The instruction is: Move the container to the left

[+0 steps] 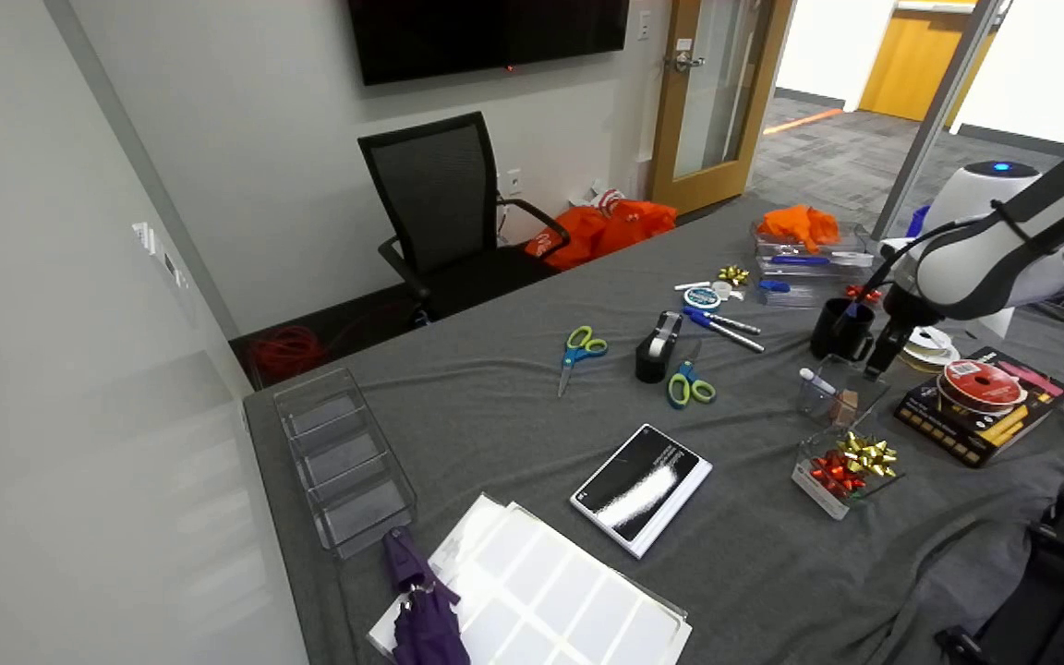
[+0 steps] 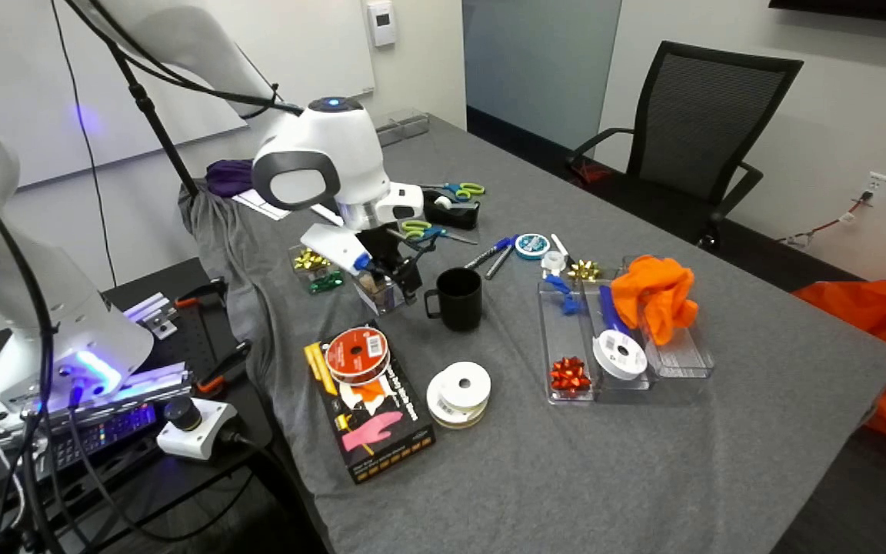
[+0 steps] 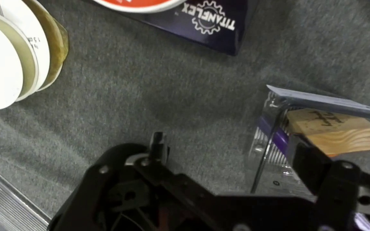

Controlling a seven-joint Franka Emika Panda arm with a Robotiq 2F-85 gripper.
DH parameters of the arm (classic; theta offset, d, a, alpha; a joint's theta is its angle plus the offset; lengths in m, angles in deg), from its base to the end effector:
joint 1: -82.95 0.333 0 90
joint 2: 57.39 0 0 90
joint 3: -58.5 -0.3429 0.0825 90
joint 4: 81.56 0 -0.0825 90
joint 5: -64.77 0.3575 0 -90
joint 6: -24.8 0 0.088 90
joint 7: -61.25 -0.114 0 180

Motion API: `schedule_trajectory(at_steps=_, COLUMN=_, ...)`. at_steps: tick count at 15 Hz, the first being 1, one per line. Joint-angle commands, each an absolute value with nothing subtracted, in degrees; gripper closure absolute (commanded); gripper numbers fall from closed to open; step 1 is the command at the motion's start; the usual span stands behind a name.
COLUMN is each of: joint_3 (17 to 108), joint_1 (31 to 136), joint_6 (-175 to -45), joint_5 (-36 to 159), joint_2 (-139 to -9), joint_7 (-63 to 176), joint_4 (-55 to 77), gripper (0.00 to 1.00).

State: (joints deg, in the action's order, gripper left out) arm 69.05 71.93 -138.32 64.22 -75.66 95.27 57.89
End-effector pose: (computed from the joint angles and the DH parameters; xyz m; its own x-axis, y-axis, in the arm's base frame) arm 0.4615 -0.1834 0.2306 0.9701 0.2382 0.0474 0.2323 -0.9669 0.1057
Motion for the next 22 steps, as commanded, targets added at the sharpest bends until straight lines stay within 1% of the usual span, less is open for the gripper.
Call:
schedule_trajectory(at_steps=1, joint_3=67.2, joint_1=69.6, joint_6=-139.6, joint_5=61.8, joint_2=-78.7, joint_7=91.7, joint_4=55.3, gripper=0.34)
schedule_trajectory(at_steps=2, joint_3=67.1, joint_1=69.4, joint_6=-139.7, joint_5=61.2, joint_2=-79.1, joint_7=90.9, joint_4=54.9, gripper=0.40)
schedule_trajectory(at_steps=3, joint_3=66.8, joint_1=69.2, joint_6=-139.8, joint_5=60.7, joint_2=-79.5, joint_7=90.2, joint_4=54.6, gripper=0.49)
schedule_trajectory(at_steps=7, joint_3=66.6, joint_1=69.0, joint_6=-141.0, joint_5=58.8, joint_2=-80.2, joint_7=87.8, joint_4=54.6, gripper=0.75)
schedule_trajectory(at_steps=10, joint_3=66.0, joint_1=68.6, joint_6=-141.8, joint_5=58.6, joint_2=-80.5, joint_7=87.3, joint_4=54.8, gripper=0.97)
schedule_trajectory(at_steps=12, joint_3=65.1, joint_1=68.0, joint_6=-142.1, joint_5=59.1, joint_2=-80.1, joint_7=87.7, joint_4=55.2, gripper=1.00)
schedule_trajectory(at_steps=13, joint_3=64.4, joint_1=67.5, joint_6=-142.1, joint_5=59.5, joint_2=-79.6, joint_7=88.2, joint_4=55.5, gripper=1.00)
schedule_trajectory(at_steps=14, joint_3=63.7, joint_1=67.0, joint_6=-142.2, joint_5=59.9, joint_2=-79.2, joint_7=88.6, joint_4=55.8, gripper=0.97)
schedule_trajectory(at_steps=16, joint_3=61.2, joint_1=65.2, joint_6=-142.5, joint_5=61.5, joint_2=-78.0, joint_7=90.0, joint_4=56.5, gripper=0.98)
schedule_trajectory(at_steps=22, joint_3=50.1, joint_1=57.6, joint_6=-143.3, joint_5=72.0, joint_2=-75.3, joint_7=98.1, joint_4=57.7, gripper=0.99)
